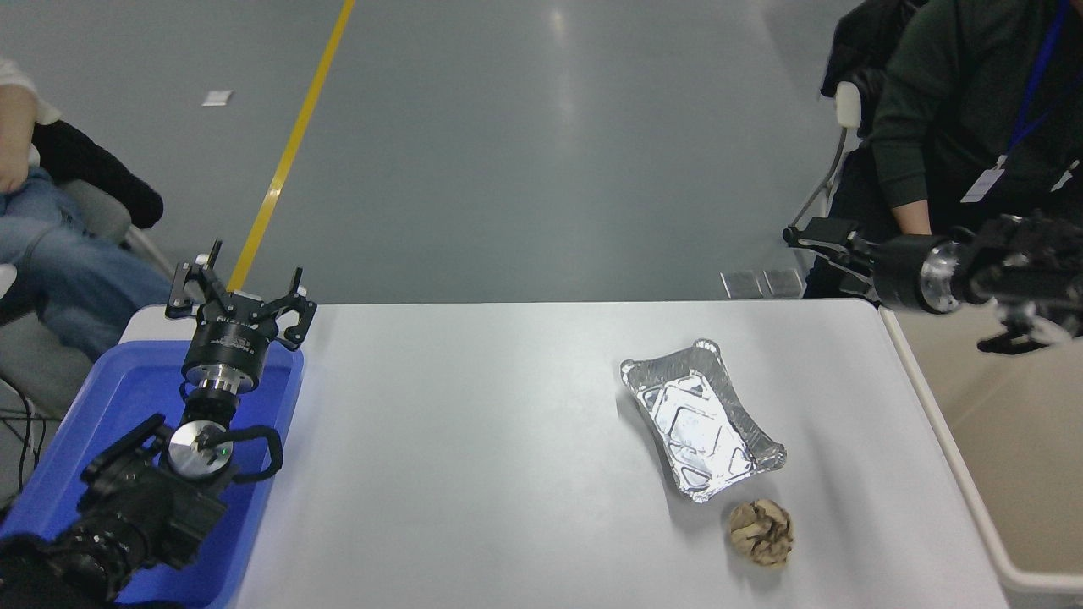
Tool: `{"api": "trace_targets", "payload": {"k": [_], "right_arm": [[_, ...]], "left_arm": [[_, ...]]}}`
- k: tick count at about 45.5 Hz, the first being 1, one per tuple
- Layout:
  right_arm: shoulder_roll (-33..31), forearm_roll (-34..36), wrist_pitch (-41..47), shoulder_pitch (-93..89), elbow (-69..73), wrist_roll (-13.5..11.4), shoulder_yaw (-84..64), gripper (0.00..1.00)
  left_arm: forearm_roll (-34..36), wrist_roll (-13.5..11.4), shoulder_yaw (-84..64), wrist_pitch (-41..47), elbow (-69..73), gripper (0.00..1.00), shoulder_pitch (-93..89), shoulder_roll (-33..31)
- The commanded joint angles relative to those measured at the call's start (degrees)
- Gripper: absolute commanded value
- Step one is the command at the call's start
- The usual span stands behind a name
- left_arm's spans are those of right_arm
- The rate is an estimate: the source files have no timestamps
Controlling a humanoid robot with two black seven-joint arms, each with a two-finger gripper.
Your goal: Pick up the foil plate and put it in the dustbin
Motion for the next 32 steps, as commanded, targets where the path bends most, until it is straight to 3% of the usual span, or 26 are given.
{"api": "trace_targets", "payload": {"k": [1, 15, 32], "right_arm": [[10.9, 0.2, 8.5, 9.5, 3.5, -1.2, -11.1, 1.00], [19.2, -0.5, 9.5, 6.0, 2.6, -1.1, -11.4, 1.00], [22.1, -2.2, 9.0, -4.8, -4.9, -1.1, -11.9, 1.00]], "left_arm": [[0.0, -0.1, 0.0, 0.0, 0.0, 0.99, 0.0, 0.0], [0.0, 0.0, 0.0, 0.0, 0.0, 0.99, 0.0, 0.0], [0.0, 0.0, 0.0, 0.0, 0.0, 0.99, 0.0, 0.0]]}}
